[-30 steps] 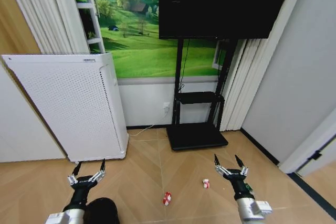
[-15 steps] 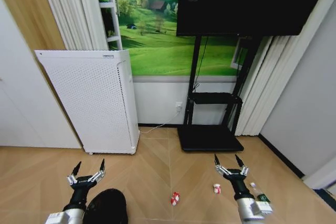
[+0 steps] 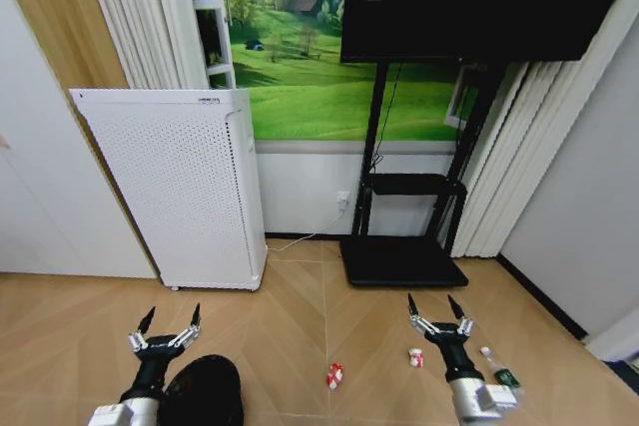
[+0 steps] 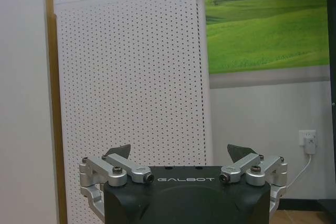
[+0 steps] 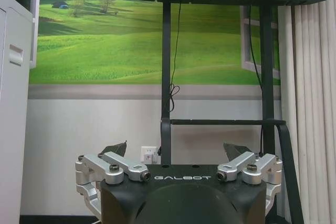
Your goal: Pick up the trash bin and place the garbage on the floor into it.
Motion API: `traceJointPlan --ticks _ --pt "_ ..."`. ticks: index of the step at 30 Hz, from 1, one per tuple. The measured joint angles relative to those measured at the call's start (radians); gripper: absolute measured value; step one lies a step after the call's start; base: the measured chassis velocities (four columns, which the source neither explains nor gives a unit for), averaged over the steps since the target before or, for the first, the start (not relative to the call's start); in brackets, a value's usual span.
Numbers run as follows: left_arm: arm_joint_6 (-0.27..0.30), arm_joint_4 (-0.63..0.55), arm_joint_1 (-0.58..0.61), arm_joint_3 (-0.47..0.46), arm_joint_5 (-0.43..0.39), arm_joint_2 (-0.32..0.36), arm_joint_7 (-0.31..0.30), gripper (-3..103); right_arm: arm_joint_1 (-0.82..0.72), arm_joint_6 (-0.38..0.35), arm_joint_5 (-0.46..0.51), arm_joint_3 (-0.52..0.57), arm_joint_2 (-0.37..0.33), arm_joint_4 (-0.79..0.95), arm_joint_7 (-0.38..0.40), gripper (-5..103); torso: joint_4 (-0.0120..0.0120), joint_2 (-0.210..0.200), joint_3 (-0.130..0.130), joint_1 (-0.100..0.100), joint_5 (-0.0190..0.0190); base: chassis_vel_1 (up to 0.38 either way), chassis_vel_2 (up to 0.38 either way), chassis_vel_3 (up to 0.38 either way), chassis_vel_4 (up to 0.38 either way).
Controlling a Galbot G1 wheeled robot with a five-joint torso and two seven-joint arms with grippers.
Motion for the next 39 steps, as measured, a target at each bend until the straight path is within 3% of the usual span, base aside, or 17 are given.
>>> traceJointPlan --ticks 25,31,34,36,37,38,39 --pt "-0.009 0.012 0.001 -0.005 0.006 0.000 0.005 100 0.003 0.011 -0.008 -0.004 0.010 -0.009 0.057 100 0.0000 -0.094 -0.066 -0.029 0.0000 0.014 0.008 -0.013 -0.010" --pt "-0.030 0.026 0.005 -0.045 -0.002 0.017 -0.037 100 0.008 0.010 -0.007 -0.003 0.008 -0.014 0.064 100 0.0001 -0.107 -0.075 -0.032 0.0001 0.000 0.000 0.000 0.000" --pt "0.000 0.024 0.021 -0.077 -0.024 0.036 -0.053 100 0.009 0.010 -0.007 -0.003 0.008 -0.020 0.065 100 0.0000 -0.109 -0.076 -0.033 0.0000 0.000 0.000 0.000 0.000" --pt "0.108 -0.012 0.068 -0.096 -0.120 0.058 -0.093 100 0.012 0.008 -0.008 -0.004 0.008 -0.024 0.065 100 0.0001 -0.108 -0.076 -0.033 0.0001 0.000 0.000 0.000 0.000" --pt "0.108 -0.012 0.068 -0.096 -0.120 0.058 -0.093 100 0.012 0.008 -0.008 -0.004 0.008 -0.024 0.065 100 0.0001 -0.108 -0.076 -0.033 0.0001 0.000 0.000 0.000 0.000" --pt "0.156 -0.026 0.089 -0.100 -0.163 0.065 -0.114 100 0.013 0.007 -0.008 -0.004 0.008 -0.025 0.065 100 0.0002 -0.108 -0.076 -0.033 0.0000 0.000 0.000 0.000 0.000" --pt "0.242 -0.045 0.121 -0.106 -0.234 0.076 -0.156 100 0.015 0.004 -0.008 -0.004 0.008 -0.027 0.065 100 0.0000 -0.108 -0.076 -0.033 0.0000 0.000 0.000 0.000 0.000"
